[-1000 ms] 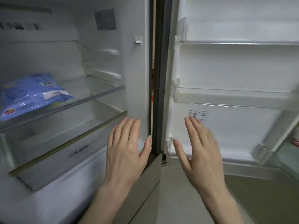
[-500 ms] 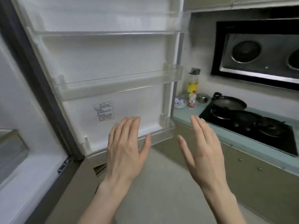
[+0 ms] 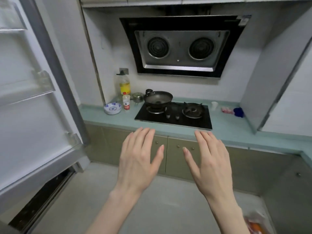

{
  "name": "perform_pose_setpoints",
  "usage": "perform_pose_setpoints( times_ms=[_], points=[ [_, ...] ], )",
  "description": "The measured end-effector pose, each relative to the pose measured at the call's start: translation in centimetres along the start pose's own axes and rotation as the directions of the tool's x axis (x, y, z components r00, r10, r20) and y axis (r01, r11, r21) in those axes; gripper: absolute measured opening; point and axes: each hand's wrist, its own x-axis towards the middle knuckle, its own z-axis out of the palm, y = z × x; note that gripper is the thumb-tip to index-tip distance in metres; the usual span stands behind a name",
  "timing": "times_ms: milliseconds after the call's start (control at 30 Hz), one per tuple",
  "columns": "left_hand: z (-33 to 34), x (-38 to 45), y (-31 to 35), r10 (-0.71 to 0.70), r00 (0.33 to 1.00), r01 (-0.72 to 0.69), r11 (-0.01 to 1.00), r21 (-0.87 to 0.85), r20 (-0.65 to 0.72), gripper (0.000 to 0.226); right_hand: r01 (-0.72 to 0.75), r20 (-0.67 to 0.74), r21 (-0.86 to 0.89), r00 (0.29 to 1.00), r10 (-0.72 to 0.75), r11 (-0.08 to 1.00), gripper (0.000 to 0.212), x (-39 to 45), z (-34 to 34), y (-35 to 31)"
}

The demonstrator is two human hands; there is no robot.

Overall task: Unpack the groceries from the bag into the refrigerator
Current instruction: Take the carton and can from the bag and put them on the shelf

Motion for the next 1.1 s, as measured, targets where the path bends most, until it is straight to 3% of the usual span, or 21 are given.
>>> perform_pose_setpoints(
  times_ms=[433,700,1100],
  points=[
    [13.8,6.1,16.4,0.217,0.972,-0.205,0.971,-0.123,0.088,0.053,-0.174,-0.031,-0.184,0.985,0.171,0.967,0.062,0.4,-4.3,20.3],
    [21.0,8.4,23.5,0.357,0.922,-0.31,0.913,-0.267,0.149,0.053,-0.329,-0.094,-0.223,0.944,0.316,0.917,0.057,-0.5,-4.5,27.8],
    [32.0,14.8,30.5,0.508,0.853,-0.388,0.772,-0.504,0.121,0.051,-0.54,-0.206,-0.264,0.841,0.501,0.799,0.054,1.4,-3.4,36.6]
  ],
)
